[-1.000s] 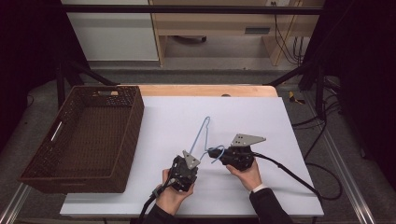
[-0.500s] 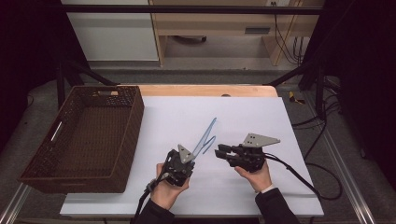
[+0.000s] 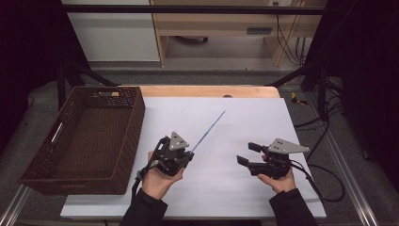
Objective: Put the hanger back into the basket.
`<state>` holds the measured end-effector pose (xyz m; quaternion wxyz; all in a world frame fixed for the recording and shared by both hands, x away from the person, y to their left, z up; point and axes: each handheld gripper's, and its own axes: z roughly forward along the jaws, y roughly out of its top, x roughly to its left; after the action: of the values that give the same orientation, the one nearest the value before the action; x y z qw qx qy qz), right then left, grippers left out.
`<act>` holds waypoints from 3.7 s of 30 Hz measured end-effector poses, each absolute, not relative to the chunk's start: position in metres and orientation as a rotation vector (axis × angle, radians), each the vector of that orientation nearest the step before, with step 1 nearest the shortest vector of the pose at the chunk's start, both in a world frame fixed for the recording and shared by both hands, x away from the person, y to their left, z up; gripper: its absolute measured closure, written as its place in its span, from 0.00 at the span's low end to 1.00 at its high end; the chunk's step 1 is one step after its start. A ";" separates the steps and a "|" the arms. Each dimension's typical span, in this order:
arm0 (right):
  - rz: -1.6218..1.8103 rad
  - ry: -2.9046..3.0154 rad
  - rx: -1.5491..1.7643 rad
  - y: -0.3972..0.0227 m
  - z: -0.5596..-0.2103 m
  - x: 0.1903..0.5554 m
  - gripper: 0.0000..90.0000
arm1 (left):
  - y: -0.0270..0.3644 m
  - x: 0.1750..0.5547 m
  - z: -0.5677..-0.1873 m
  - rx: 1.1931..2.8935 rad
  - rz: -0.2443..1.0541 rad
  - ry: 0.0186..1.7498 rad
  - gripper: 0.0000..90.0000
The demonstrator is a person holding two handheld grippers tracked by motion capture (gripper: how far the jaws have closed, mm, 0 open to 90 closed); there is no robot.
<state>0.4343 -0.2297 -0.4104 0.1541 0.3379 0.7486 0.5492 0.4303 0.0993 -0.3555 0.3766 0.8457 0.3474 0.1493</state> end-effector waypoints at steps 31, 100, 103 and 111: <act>1.413 2.067 1.110 -0.261 -0.415 0.419 0.04 | 0.172 0.455 -0.293 2.221 0.340 0.757 0.97; 1.404 2.069 1.122 -0.264 -0.415 0.421 0.02 | 0.412 0.473 -0.291 2.065 0.530 1.049 0.97; 1.404 2.069 1.120 -0.265 -0.416 0.421 0.02 | 0.418 0.475 -0.300 2.058 0.520 1.071 0.97; 1.405 2.070 1.122 -0.264 -0.416 0.422 0.02 | 0.424 0.481 -0.328 2.050 0.516 1.118 0.97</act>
<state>0.4215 -0.2641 -0.4158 0.1985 0.4010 0.7399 0.5023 0.4810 0.4244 -0.3278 0.3664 0.7975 0.4352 0.2008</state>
